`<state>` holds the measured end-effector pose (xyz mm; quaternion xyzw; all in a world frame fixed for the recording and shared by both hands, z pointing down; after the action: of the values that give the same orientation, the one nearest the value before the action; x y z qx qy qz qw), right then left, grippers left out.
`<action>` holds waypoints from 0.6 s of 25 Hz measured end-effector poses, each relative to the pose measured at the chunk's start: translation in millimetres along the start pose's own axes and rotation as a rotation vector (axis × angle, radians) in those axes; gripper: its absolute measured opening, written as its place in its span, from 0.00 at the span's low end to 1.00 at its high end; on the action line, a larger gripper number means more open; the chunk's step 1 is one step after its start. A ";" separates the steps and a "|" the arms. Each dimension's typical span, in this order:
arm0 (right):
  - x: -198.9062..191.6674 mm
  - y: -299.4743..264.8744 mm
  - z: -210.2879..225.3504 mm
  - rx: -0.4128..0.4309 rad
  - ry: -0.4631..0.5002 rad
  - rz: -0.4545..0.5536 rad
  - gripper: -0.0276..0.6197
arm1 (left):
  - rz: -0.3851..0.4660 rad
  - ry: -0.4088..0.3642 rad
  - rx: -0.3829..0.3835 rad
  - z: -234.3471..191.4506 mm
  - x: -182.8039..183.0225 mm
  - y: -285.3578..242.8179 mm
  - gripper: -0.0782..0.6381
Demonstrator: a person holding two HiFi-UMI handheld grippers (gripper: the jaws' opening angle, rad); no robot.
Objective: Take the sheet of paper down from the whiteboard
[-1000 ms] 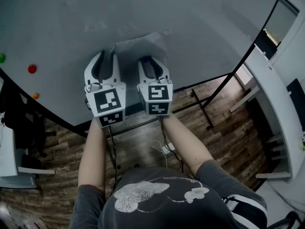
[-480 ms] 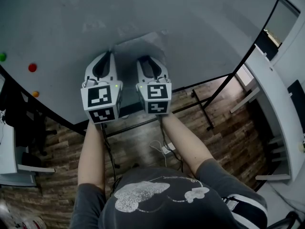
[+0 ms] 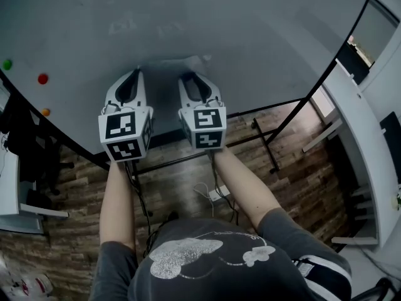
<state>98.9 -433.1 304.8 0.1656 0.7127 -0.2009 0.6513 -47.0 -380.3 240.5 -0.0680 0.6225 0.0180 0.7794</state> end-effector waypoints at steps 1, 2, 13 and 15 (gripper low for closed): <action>-1.9 4.0 0.6 0.008 -0.003 -0.002 0.24 | -0.009 -0.003 0.009 2.7 -2.5 3.8 0.13; -3.5 8.5 0.4 0.015 -0.006 -0.002 0.24 | -0.019 -0.006 0.017 4.7 -5.7 8.2 0.13; -23.3 42.9 -8.7 0.030 -0.028 -0.018 0.24 | -0.106 0.024 0.019 15.2 -52.3 38.3 0.13; -26.0 45.2 -13.5 0.011 -0.039 -0.017 0.24 | -0.112 0.027 0.009 7.7 -60.8 42.3 0.13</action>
<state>112.3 -386.6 328.5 0.1593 0.7001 -0.2136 0.6624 -58.1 -334.0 297.8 -0.0994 0.6284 -0.0296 0.7709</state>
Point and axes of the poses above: the fingertips, and each gripper's own axes: y backward along the fingers, z to its right, x out of its top, the point moved 7 cm from there along y, backward along the fingers, and after that the axes turned 8 degrees about -z, right-handed, at the moved point
